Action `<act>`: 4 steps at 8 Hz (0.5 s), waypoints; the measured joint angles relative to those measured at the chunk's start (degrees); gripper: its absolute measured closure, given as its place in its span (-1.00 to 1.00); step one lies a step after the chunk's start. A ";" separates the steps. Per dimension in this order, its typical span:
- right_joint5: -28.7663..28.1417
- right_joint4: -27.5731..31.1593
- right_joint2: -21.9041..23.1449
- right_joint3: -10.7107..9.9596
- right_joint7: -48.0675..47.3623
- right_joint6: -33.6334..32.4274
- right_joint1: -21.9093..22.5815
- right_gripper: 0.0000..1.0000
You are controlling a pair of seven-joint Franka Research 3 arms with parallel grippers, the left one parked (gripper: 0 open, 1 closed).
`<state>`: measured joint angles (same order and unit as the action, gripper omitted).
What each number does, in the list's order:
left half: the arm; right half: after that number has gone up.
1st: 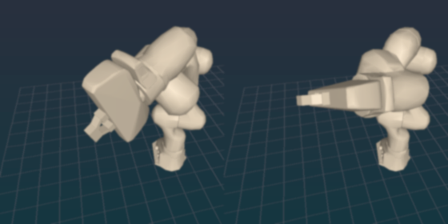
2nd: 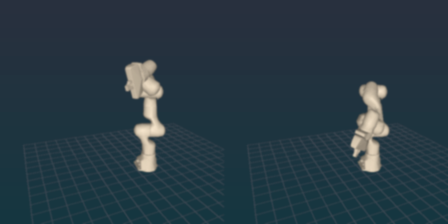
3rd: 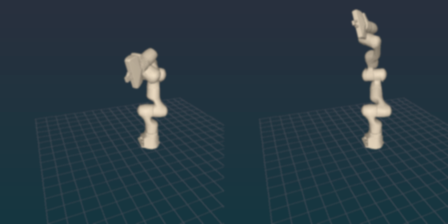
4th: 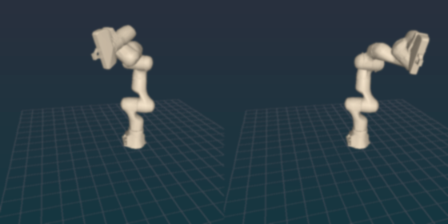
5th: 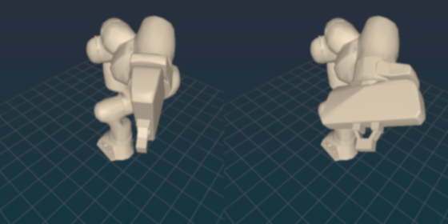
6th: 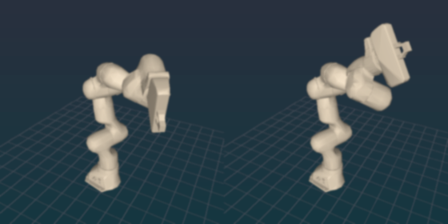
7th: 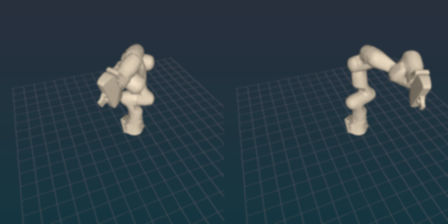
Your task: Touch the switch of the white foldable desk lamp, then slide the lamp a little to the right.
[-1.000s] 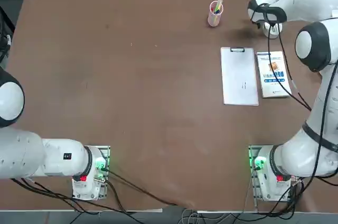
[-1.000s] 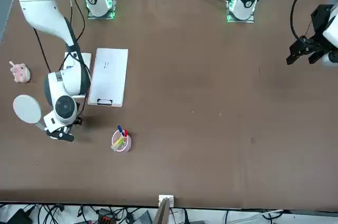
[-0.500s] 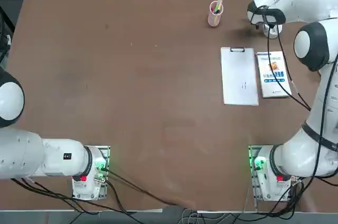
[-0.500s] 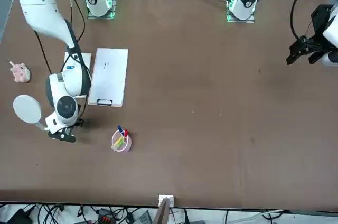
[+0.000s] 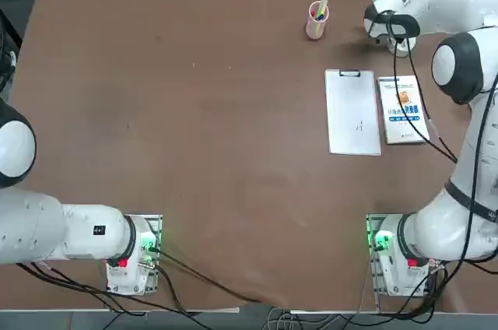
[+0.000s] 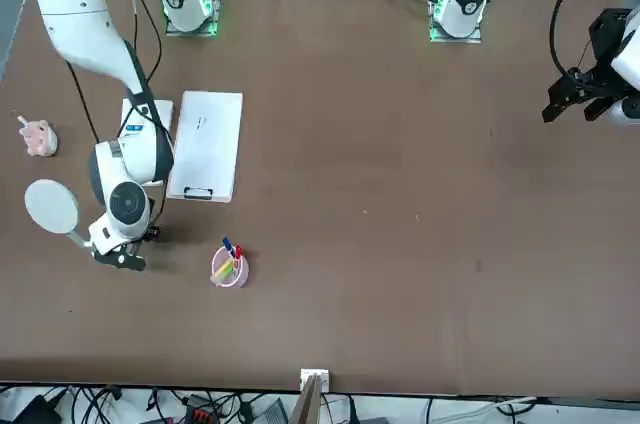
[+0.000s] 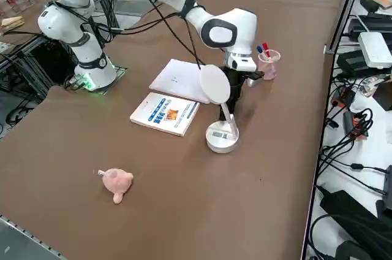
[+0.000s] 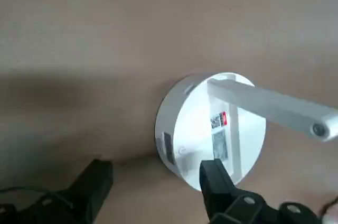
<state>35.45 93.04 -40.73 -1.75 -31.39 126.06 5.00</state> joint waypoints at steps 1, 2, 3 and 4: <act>0.00 0.00 -0.11 0.00 2.16 1.29 -0.36 -1.00; 0.00 0.00 -0.16 -0.01 3.96 1.95 -0.80 -1.00; 0.00 0.00 -0.20 -0.02 5.39 2.51 -1.35 -1.00; -0.01 0.00 -0.26 -0.01 5.95 3.10 -1.93 -1.00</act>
<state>35.43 93.04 -40.99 -1.76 -25.44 129.16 3.07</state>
